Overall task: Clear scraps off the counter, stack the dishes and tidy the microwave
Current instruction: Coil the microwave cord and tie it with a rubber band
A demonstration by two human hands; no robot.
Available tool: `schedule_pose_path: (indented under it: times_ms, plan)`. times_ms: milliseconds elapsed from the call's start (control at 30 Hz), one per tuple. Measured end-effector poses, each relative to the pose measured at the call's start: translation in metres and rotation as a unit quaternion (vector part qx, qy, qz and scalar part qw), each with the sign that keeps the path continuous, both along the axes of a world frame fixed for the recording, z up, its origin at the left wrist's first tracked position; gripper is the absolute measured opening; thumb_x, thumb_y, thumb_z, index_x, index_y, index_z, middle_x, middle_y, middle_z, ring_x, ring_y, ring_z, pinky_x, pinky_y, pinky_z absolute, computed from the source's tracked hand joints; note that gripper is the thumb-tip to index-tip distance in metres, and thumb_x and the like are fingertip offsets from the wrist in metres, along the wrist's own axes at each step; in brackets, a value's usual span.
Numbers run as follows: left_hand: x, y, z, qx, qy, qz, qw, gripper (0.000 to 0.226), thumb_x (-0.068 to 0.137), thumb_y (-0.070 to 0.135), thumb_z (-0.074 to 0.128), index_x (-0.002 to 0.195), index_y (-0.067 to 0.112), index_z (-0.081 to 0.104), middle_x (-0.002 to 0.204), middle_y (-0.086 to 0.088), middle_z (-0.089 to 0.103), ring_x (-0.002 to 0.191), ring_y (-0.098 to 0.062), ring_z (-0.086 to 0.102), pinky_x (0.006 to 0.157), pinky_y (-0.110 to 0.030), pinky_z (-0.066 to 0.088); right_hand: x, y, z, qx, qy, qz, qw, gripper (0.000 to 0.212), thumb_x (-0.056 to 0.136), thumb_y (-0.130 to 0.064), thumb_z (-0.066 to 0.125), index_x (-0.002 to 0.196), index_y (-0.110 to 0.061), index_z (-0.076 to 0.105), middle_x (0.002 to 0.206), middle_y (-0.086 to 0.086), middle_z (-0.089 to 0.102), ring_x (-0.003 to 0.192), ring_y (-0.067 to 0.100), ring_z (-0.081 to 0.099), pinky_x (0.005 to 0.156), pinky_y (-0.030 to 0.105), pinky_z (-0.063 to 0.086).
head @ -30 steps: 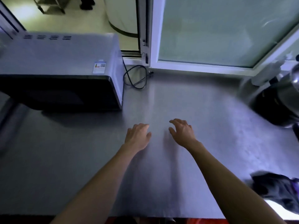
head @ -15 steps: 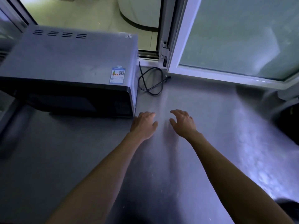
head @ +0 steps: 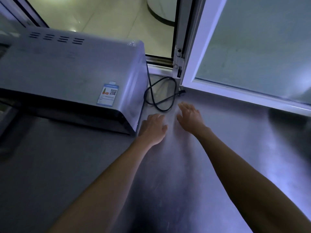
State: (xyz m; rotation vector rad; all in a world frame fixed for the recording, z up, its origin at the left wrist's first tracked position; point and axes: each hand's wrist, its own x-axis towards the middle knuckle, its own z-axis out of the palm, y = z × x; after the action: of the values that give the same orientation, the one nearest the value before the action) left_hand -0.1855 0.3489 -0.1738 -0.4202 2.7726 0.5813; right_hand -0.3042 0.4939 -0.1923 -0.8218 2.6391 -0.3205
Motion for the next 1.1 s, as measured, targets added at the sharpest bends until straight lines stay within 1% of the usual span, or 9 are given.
schedule_pose_path:
  times_ms: [133,300,400,467,567,667,900,1033,1100]
  plan:
    - [-0.02,-0.001,-0.017,0.0,0.003,0.021,1.0,0.045,0.102,0.04,0.043,0.142,0.018,0.043,0.148,0.0,0.043,0.139,-0.024,0.035,0.106,-0.046,0.039,-0.03,-0.015,-0.016,-0.018,0.012,0.025,0.999,0.055,0.099,-0.019,0.049,0.151,-0.01,0.034,0.164,0.005,0.023,0.139,0.033,0.035,0.108,0.046,0.036]
    - [-0.033,-0.001,-0.036,-0.013,-0.006,0.02,1.0,0.051,0.101,0.039,0.046,0.148,0.022,0.036,0.159,0.0,0.029,0.147,-0.025,0.024,0.108,-0.05,0.04,-0.052,-0.028,-0.033,0.006,0.046,0.054,0.997,0.06,0.095,-0.018,0.05,0.152,-0.012,0.03,0.166,0.003,0.014,0.134,0.034,0.036,0.102,0.05,0.043]
    - [-0.037,0.001,-0.043,-0.014,-0.014,0.019,1.0,0.054,0.101,0.039,0.046,0.151,0.023,0.031,0.161,0.002,0.025,0.149,-0.026,0.018,0.109,-0.052,0.039,-0.06,-0.032,-0.038,0.016,0.053,0.059,0.997,0.061,0.096,-0.017,0.049,0.153,-0.013,0.027,0.165,0.004,0.015,0.132,0.035,0.037,0.101,0.051,0.041]
    - [-0.037,0.001,-0.044,-0.016,-0.015,0.014,1.0,0.055,0.101,0.039,0.045,0.151,0.024,0.03,0.16,0.003,0.025,0.149,-0.026,0.018,0.108,-0.052,0.04,-0.062,-0.032,-0.039,0.016,0.061,0.06,0.996,0.061,0.096,-0.016,0.048,0.153,-0.013,0.027,0.163,0.004,0.02,0.131,0.035,0.038,0.102,0.052,0.04]
    - [-0.037,-0.001,-0.044,-0.025,-0.014,0.007,1.0,0.051,0.101,0.04,0.045,0.148,0.022,0.034,0.157,0.002,0.03,0.147,-0.025,0.02,0.106,-0.052,0.042,-0.059,-0.031,-0.035,0.009,0.09,0.059,0.994,0.055,0.093,-0.011,0.048,0.147,-0.011,0.037,0.151,0.008,0.037,0.124,0.035,0.043,0.1,0.049,0.041]
    - [-0.034,-0.002,-0.044,-0.023,-0.017,0.002,1.0,0.051,0.101,0.04,0.045,0.148,0.022,0.035,0.159,0.001,0.028,0.148,-0.025,0.019,0.108,-0.052,0.04,-0.052,-0.029,-0.033,0.017,0.118,0.047,0.992,0.041,0.092,-0.006,0.049,0.133,-0.009,0.051,0.134,0.011,0.048,0.115,0.033,0.047,0.095,0.045,0.042]
    - [-0.017,-0.005,-0.042,0.0,-0.027,0.01,1.0,0.056,0.103,0.039,0.044,0.153,0.02,0.03,0.165,-0.002,0.017,0.152,-0.024,0.009,0.115,-0.049,0.031,-0.034,-0.02,-0.025,0.096,0.196,0.068,0.974,0.015,0.094,-0.017,0.057,0.106,-0.021,0.065,0.107,0.002,0.06,0.1,0.025,0.045,0.085,0.038,0.034]
    - [-0.004,-0.007,-0.04,-0.004,-0.033,0.01,0.999,0.055,0.102,0.04,0.044,0.153,0.021,0.031,0.165,-0.001,0.017,0.152,-0.023,0.009,0.115,-0.05,0.03,-0.023,-0.018,-0.024,0.118,0.206,0.078,0.968,0.013,0.096,-0.026,0.057,0.105,-0.03,0.065,0.1,-0.006,0.061,0.097,0.02,0.045,0.084,0.037,0.033]
    - [0.003,-0.007,-0.039,-0.002,-0.035,0.015,0.999,0.055,0.102,0.041,0.043,0.153,0.022,0.031,0.165,0.0,0.017,0.152,-0.022,0.01,0.113,-0.05,0.029,-0.013,-0.013,-0.023,0.104,0.194,0.068,0.973,0.015,0.097,-0.025,0.055,0.104,-0.031,0.067,0.099,-0.006,0.061,0.098,0.02,0.045,0.083,0.036,0.031]
